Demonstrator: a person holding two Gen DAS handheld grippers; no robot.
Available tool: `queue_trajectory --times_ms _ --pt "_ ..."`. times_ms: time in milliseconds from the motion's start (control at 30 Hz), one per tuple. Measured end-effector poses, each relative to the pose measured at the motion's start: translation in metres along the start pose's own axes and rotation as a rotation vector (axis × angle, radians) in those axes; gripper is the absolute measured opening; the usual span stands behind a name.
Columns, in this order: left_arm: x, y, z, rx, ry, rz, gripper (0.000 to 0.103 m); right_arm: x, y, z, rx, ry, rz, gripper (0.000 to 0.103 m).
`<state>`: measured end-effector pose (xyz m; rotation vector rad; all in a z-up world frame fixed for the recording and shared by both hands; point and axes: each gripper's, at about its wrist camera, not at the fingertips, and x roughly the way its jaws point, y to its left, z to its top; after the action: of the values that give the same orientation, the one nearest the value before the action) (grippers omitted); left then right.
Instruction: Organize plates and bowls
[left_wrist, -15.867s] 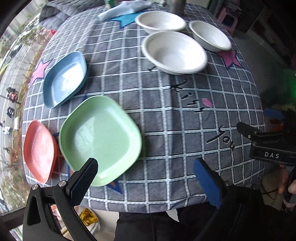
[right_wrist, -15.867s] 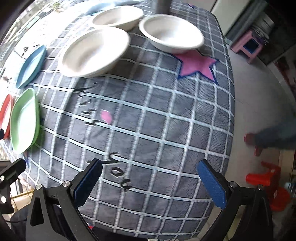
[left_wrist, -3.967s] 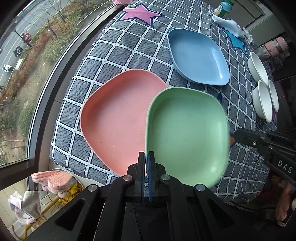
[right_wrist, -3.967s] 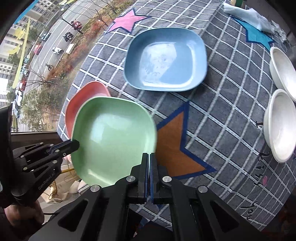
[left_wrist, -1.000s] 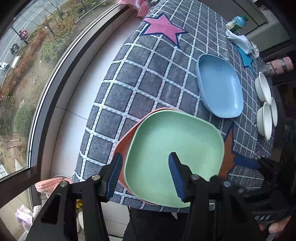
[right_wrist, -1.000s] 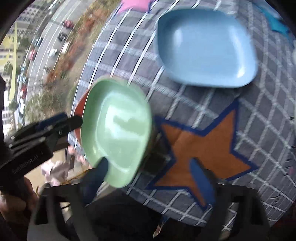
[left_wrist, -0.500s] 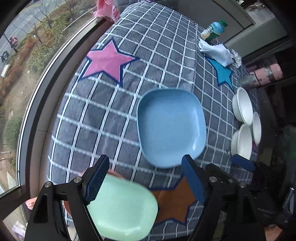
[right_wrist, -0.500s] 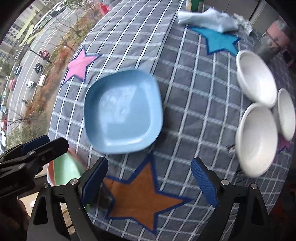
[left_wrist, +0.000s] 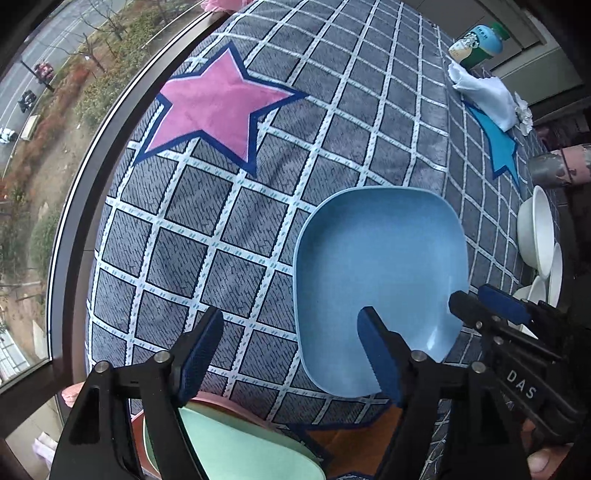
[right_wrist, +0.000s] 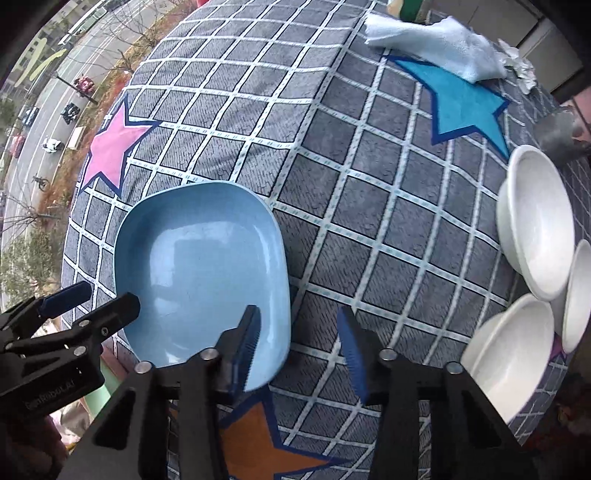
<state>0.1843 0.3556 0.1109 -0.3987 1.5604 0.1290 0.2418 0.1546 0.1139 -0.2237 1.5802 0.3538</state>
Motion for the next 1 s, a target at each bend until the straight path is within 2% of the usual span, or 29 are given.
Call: queue_trajectory --times_ms 67,200,400,433,467,500,533,667,1000 --pt "0.006 -0.001 0.001 -0.007 0.011 -0.007 0.069 0.008 0.003 0.005 -0.015 0.009 0.004 0.044" --pt "0.016 0.001 0.003 -0.016 0.032 0.001 0.061 0.019 0.002 0.010 -0.008 0.026 0.024 0.044" --pt "0.027 -0.012 0.005 0.015 0.013 0.020 0.060 0.028 0.006 0.020 -0.019 0.018 0.030 0.044" --pt "0.028 -0.016 0.006 0.026 0.009 0.026 0.058 0.027 0.006 0.021 -0.022 0.011 0.043 0.041" --pt "0.028 -0.021 0.008 0.035 0.004 0.030 0.044 0.030 0.011 0.022 -0.027 0.005 0.047 0.029" --pt "0.028 -0.028 0.011 0.045 0.001 0.025 0.033 0.029 0.013 0.023 -0.036 0.002 0.049 0.022" --pt "0.030 -0.034 0.013 0.051 0.005 0.040 0.026 0.030 0.016 0.025 -0.046 0.006 0.053 0.016" --pt "0.029 -0.034 0.010 0.034 0.008 0.038 0.021 0.030 0.022 0.024 -0.056 0.006 0.043 0.015" --pt "-0.002 -0.042 -0.026 0.072 -0.030 0.064 0.021 -0.005 0.014 -0.011 -0.021 -0.017 0.074 0.013"
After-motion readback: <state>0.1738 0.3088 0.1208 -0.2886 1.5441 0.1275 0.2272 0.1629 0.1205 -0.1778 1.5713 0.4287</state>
